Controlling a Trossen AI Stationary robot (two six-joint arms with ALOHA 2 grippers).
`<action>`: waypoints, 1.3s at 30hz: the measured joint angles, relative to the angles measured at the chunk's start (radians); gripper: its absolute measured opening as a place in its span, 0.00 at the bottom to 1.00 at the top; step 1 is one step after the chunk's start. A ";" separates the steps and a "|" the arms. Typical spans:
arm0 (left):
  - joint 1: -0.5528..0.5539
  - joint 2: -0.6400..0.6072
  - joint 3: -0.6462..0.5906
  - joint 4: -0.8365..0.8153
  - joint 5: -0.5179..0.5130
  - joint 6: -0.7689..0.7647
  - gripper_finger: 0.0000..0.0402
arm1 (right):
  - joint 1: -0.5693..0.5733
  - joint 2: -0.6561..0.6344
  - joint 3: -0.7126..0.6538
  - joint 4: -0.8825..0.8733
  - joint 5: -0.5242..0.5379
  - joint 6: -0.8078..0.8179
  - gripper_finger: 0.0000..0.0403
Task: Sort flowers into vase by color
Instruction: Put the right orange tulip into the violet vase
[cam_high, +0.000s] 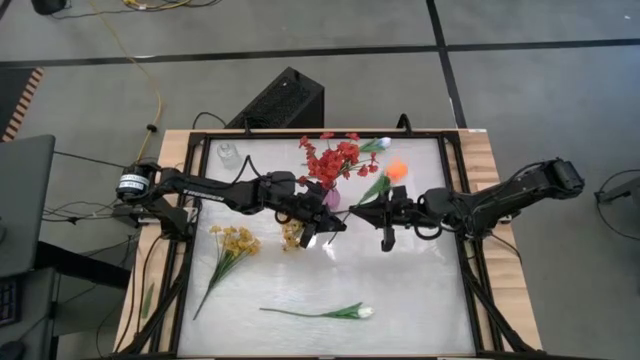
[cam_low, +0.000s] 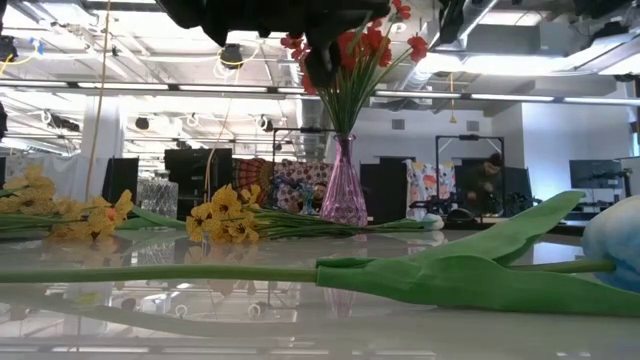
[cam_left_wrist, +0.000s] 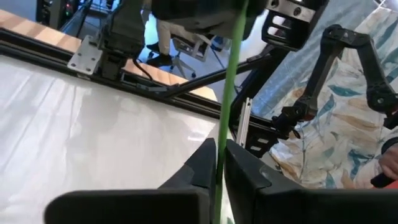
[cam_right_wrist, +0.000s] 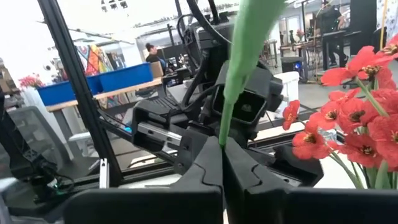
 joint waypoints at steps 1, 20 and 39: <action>0.002 0.000 0.000 -0.006 0.006 0.000 0.06 | 0.000 -0.001 0.000 -0.002 0.000 -0.002 0.05; 0.063 -0.232 -0.020 -0.743 -0.305 0.402 0.32 | -0.058 -0.030 -0.050 -0.039 0.419 -0.129 0.04; 0.194 -0.208 -0.345 -0.108 -0.411 0.443 0.46 | -0.093 0.100 -0.117 0.341 0.424 -0.257 0.04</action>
